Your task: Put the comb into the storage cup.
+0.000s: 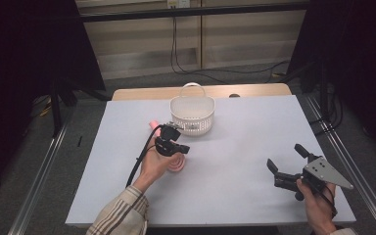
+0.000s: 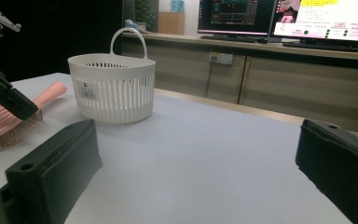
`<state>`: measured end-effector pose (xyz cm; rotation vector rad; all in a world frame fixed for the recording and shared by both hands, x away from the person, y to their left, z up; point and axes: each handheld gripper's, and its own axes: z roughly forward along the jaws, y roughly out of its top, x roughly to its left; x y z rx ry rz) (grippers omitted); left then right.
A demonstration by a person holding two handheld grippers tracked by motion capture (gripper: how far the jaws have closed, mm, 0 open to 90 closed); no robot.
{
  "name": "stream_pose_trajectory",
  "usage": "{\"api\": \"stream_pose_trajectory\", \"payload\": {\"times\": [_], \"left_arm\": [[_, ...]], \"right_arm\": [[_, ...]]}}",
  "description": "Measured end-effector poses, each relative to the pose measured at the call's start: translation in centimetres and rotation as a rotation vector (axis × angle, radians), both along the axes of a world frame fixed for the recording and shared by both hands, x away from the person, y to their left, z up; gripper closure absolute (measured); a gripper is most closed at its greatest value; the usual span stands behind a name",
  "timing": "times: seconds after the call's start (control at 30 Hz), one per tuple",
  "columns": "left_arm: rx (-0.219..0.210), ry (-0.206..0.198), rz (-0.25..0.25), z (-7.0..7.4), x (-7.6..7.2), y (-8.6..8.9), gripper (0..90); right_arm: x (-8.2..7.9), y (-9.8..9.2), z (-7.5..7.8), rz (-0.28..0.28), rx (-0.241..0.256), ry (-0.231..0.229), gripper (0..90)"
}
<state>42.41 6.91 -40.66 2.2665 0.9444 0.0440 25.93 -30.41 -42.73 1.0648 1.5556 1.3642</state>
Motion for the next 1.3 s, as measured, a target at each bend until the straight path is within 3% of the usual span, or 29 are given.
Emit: {"api": "stream_pose_trajectory", "payload": {"times": [0.23,0.4,1.3], "left_arm": [[0.007,0.006,-0.001,-0.5,-0.2,-0.8,90.0],[0.045,0.007,-0.007,-1.0,-0.2,-1.2,90.0],[0.029,-0.003,0.014,-0.9,-0.1,0.4,90.0]], "right_arm": [[0.0,0.0,0.0,0.002,0.003,0.000,0.0],[0.0,0.0,0.0,0.005,0.000,-0.003,0.0],[-0.1,-0.1,0.0,0.004,-0.002,-0.002,0.0]]}}
